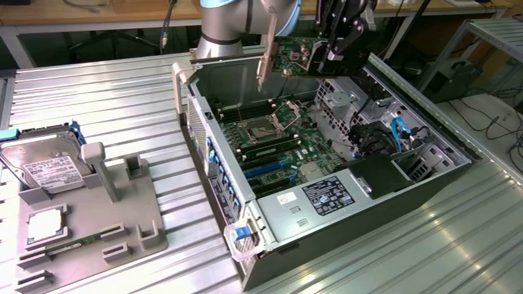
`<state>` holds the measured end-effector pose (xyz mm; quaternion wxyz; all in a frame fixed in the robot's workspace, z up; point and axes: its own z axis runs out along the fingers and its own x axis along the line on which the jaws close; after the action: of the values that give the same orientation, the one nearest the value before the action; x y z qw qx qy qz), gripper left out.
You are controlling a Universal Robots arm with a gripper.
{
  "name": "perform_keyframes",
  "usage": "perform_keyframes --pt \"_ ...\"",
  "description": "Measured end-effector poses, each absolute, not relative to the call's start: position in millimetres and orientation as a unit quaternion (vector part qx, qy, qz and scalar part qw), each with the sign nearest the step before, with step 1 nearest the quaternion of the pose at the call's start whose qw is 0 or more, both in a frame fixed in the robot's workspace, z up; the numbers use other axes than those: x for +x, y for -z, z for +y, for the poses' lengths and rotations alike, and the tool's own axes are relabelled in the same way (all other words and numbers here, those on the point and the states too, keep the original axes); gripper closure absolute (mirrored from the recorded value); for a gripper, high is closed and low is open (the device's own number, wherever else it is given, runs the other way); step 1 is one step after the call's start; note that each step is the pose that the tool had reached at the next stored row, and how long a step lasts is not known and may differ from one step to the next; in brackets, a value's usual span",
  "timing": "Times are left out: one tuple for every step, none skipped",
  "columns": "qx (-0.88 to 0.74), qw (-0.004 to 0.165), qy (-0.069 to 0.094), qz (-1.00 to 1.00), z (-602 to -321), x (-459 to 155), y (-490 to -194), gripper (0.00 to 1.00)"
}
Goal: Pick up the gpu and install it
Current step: 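Insert the gpu into the slot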
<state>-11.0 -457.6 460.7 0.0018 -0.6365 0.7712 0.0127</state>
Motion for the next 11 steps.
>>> perform_keyframes --pt "-0.639 0.002 -0.013 0.769 -457.7 -11.0 -460.7 0.72" --pt "-0.641 0.002 -0.013 0.767 -457.9 -11.0 -460.7 0.72" --pt "-0.643 0.002 -0.013 0.766 -458.0 -11.0 -460.7 0.72" --pt "-0.645 0.002 -0.013 0.764 -458.2 -11.0 -460.8 0.72" --pt "-0.646 0.002 -0.013 0.763 -458.4 -11.0 -460.8 0.72" --pt "-0.648 0.002 -0.013 0.762 -458.6 -11.0 -460.7 0.72" --pt "-0.649 0.002 -0.013 0.761 -458.7 -11.0 -460.7 0.72" --pt "-0.651 0.002 -0.013 0.759 -458.7 -11.0 -460.7 0.72" --pt "-0.652 0.002 -0.013 0.758 -458.8 -11.0 -460.7 0.72" --pt "-0.653 0.002 -0.013 0.757 -458.9 -11.0 -460.7 0.72" --pt "-0.655 0.002 -0.013 0.756 -459.0 -11.0 -460.7 0.72"
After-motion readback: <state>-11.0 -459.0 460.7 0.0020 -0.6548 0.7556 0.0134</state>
